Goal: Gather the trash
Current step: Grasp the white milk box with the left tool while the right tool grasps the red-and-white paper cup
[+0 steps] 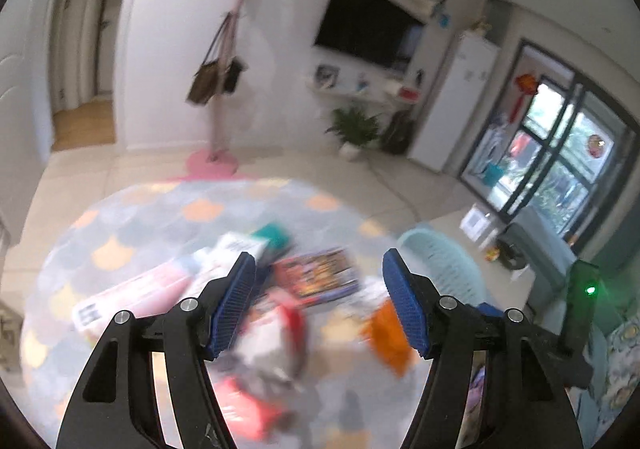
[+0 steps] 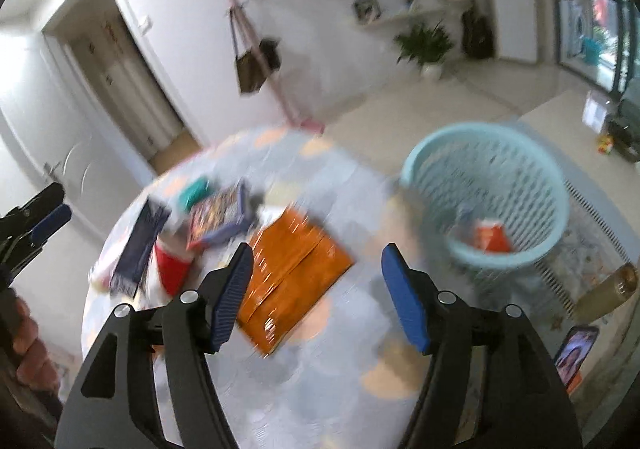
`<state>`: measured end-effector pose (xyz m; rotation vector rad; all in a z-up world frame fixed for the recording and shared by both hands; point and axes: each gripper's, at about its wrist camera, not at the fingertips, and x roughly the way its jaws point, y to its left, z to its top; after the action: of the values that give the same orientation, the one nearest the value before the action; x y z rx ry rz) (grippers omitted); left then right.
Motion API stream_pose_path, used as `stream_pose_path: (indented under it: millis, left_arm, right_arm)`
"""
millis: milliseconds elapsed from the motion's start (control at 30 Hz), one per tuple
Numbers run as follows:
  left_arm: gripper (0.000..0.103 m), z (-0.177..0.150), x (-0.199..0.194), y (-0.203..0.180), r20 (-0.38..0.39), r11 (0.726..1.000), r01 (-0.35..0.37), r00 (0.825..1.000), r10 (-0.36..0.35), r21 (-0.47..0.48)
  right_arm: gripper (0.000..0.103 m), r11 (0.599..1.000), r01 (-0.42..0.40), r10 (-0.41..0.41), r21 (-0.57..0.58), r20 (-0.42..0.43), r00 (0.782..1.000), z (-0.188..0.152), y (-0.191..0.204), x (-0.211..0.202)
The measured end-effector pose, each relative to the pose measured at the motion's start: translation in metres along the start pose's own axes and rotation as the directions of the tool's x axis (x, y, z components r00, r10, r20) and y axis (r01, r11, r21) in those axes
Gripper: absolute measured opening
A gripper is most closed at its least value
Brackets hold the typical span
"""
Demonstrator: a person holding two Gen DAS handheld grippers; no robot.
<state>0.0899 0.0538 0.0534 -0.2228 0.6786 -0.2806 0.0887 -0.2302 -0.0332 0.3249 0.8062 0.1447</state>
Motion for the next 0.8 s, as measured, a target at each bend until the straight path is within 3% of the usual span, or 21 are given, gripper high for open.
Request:
stream_pose_path:
  millis: [233, 400, 567, 667, 800]
  left_arm:
    - [0.065, -0.01, 0.031, 0.062, -0.101, 0.994, -0.105, 0.99, 0.103, -0.013]
    - [0.067, -0.019, 0.052, 0.08, -0.176, 0.994, -0.105, 0.979, 0.104, 0.005]
    - [0.071, -0.03, 0.073, 0.086, -0.265, 0.999, -0.037, 0.964, 0.04, 0.016]
    - [0.071, -0.039, 0.082, 0.086, -0.292, 0.999, -0.032, 0.956, 0.034, 0.011]
    - [0.073, -0.039, 0.088, 0.094, -0.301, 0.999, 0.017, 0.953, -0.03, -0.045]
  right_arm:
    - [0.065, 0.999, -0.008, 0.006, -0.031, -0.064, 0.998, -0.01, 0.022, 0.022]
    - [0.067, 0.999, -0.012, 0.009, -0.036, -0.088, 0.996, -0.012, 0.028, 0.033]
    - [0.073, 0.999, -0.012, 0.008, -0.041, -0.105, 0.994, -0.013, 0.033, 0.043]
    - [0.075, 0.999, -0.008, 0.004, -0.038, -0.111, 0.994, -0.013, 0.035, 0.048]
    - [0.078, 0.999, -0.016, 0.011, -0.038, -0.138, 0.99, -0.014, 0.037, 0.055]
